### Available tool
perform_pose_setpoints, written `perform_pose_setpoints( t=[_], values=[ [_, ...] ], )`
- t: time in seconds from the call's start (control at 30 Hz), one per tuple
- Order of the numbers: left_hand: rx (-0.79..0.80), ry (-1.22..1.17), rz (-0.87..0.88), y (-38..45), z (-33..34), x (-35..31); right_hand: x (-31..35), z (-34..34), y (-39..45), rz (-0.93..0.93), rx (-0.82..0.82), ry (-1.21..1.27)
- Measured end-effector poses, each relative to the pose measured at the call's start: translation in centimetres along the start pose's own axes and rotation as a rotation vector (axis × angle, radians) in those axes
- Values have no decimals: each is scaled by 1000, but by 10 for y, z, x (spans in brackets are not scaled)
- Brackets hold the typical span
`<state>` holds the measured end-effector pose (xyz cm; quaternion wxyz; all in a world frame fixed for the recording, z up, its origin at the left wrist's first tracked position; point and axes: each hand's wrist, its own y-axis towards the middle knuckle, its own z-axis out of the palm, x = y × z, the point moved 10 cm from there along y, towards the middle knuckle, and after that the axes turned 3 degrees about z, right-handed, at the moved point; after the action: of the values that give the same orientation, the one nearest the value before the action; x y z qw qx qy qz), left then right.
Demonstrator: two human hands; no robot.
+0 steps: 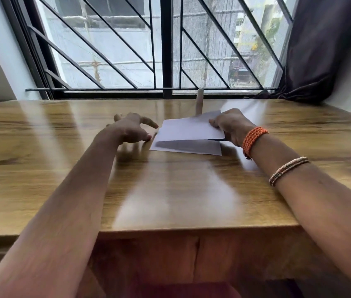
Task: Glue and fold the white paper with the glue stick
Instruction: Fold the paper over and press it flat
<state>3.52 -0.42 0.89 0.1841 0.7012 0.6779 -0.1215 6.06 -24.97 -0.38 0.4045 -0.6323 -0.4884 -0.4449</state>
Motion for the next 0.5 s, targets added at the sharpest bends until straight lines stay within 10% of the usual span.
perform_pose_setpoints(
  t=[0.5],
  values=[
    [10,33,23,14,5,14,-8,6,-1,68,9,-12]
  ],
)
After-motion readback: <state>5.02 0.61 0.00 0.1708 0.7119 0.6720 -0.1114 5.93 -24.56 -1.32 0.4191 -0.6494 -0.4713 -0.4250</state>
